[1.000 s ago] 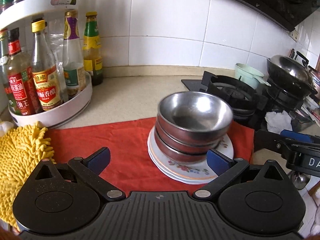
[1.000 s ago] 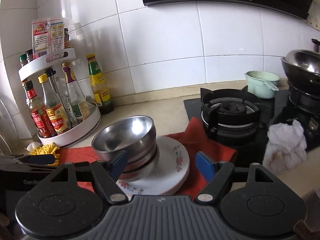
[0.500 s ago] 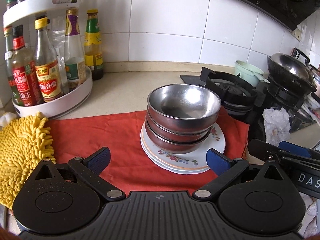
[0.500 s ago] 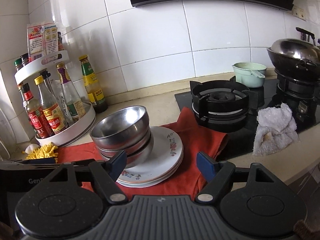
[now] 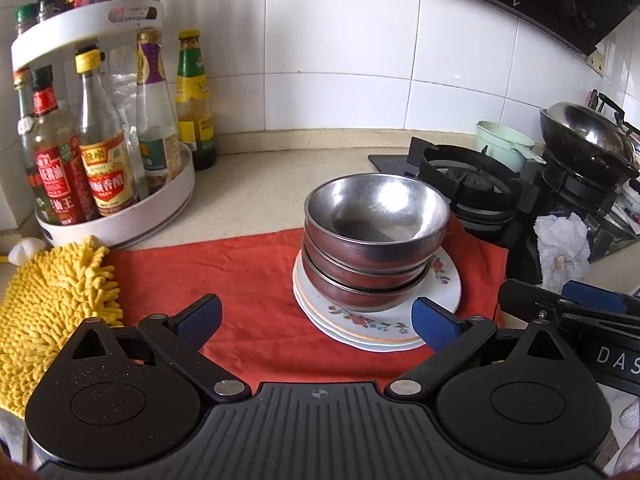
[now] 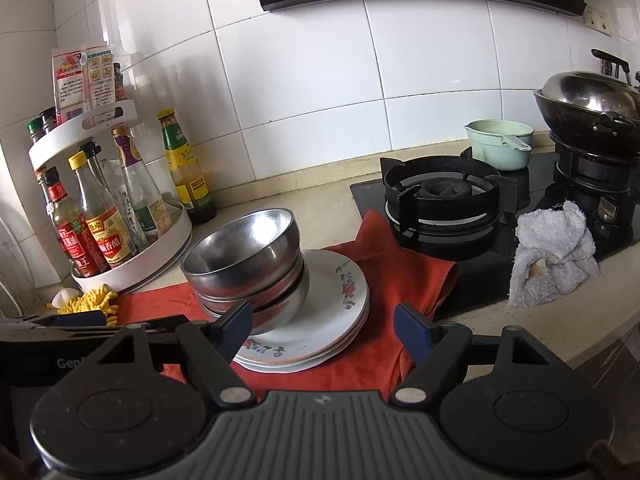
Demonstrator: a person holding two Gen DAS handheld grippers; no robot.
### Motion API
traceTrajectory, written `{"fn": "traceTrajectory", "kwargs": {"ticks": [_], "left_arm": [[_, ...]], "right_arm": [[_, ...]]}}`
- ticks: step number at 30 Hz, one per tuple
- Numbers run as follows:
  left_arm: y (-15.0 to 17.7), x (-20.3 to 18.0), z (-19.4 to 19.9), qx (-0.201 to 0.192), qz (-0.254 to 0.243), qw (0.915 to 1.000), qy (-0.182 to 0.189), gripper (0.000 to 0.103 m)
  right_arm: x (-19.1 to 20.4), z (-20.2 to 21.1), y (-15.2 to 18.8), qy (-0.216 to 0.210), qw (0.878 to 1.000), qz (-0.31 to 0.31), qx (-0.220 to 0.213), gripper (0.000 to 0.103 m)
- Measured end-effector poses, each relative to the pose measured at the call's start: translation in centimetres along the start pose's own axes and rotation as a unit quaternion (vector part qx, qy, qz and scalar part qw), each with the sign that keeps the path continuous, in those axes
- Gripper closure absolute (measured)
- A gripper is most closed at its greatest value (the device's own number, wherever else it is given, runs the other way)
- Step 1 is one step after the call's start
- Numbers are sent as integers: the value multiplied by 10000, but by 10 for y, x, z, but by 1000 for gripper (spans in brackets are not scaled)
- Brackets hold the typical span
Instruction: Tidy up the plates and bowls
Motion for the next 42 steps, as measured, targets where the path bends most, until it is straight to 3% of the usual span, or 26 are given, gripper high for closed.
{"fn": "traceTrajectory", "kwargs": {"ticks": [24, 38, 42], "left_arm": [[2, 1, 12, -302, -176, 9991, -251, 0], [4, -8, 35, -1147, -501, 9896, -706, 0], [2, -4, 33, -929, -340, 9930, -648, 0]], "right_arm": [[5, 3, -2, -92, 9998, 148, -55, 29], [4, 8, -2, -218, 9995, 127, -195, 29], [3, 9, -3, -270, 9992, 137, -246, 29]]}}
Point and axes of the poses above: each gripper's, at about its wrist camera, not at the fingertips, and z roughly against the way its jaws point, x to its left, y to its underside, the point moved 4 cm from there along -z, roughly the way its jaws point, and after that the axes turned 11 degrees about z, right-handed, at the moved point
